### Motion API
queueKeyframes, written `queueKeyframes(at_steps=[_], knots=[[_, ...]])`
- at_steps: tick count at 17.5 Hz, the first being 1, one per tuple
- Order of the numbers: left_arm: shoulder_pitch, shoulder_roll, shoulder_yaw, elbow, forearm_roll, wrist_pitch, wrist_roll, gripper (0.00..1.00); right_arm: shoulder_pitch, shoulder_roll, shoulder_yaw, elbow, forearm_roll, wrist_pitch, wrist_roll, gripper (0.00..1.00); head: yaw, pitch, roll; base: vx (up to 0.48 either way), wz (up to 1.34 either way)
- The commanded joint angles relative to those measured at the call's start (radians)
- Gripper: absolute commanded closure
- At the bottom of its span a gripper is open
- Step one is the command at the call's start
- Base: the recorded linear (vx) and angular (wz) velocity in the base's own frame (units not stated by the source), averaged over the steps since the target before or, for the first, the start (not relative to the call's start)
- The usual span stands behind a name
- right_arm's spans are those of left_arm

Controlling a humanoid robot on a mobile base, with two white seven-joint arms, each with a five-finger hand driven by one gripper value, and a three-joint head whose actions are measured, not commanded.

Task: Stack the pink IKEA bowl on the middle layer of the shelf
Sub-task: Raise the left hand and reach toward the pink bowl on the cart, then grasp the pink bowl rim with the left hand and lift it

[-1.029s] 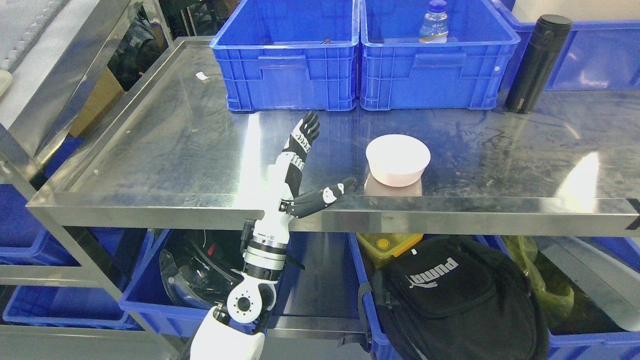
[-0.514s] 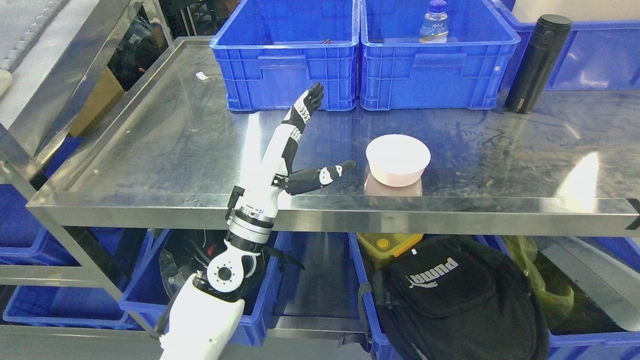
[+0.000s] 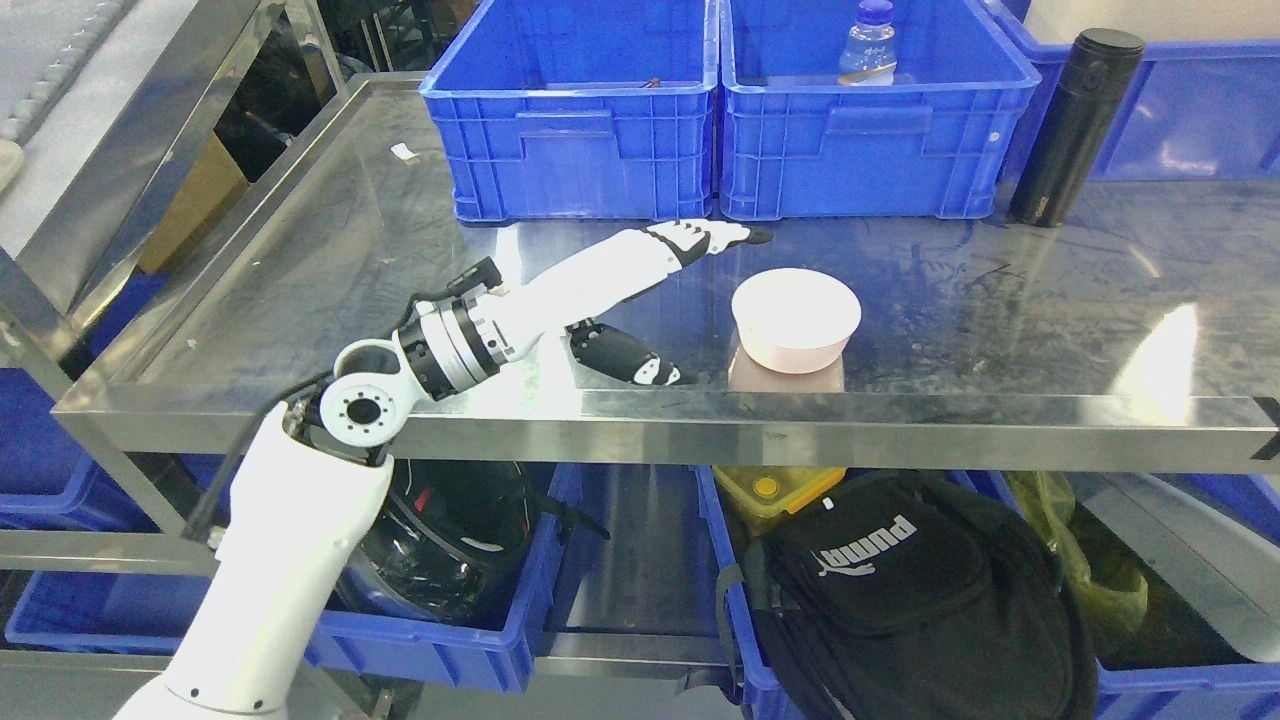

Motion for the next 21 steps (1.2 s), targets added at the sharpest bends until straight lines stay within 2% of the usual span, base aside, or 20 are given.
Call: queueKeyframes(at_steps=[1,4,6,8,13,17,21], knots=[[-0.139,0.087,-0.019,0.003,-0.143,0.009,-0.174,0.02,0.021,-0.017,0.000,-0.017,0.000,0.000,0.000,0.00,0.0000,0.000,0.000,0.000,0.00],[-0.154,0.052,-0.041,0.038,-0.296,0.009,-0.184,0.04,0.021,-0.017,0.000,-0.017,0.000,0.000,0.000,0.00,0.0000,0.000,0.000,0.000,0.00],[-0.171,-0.029,-0.041,0.088,-0.313,0.009,-0.190,0.08,0.021,-0.017,0.000,-0.017,0.000,0.000,0.000,0.00,0.0000,0.000,0.000,0.000,0.00],[-0.203,-0.068,-0.065,0.131,-0.313,0.009,-0.204,0.13,0.021,-0.017,0.000,-0.017,0.000,0.000,0.000,0.00,0.0000,0.000,0.000,0.000,0.00],[-0.257,-0.163,-0.176,0.193,-0.323,0.037,-0.213,0.16,0.021,-0.017,0.000,-0.017,0.000,0.000,0.000,0.00,0.0000,0.000,0.000,0.000,0.00],[-0.270,-0.174,-0.242,0.198,-0.330,0.084,-0.224,0.17,0.021,-0.017,0.000,-0.017,0.000,0.000,0.000,0.00,0.0000,0.000,0.000,0.000,0.00],[-0.271,-0.177,-0.245,0.222,-0.379,0.084,-0.230,0.18,0.021,-0.017,0.000,-0.017,0.000,0.000,0.000,0.00,0.0000,0.000,0.000,0.000,0.00]])
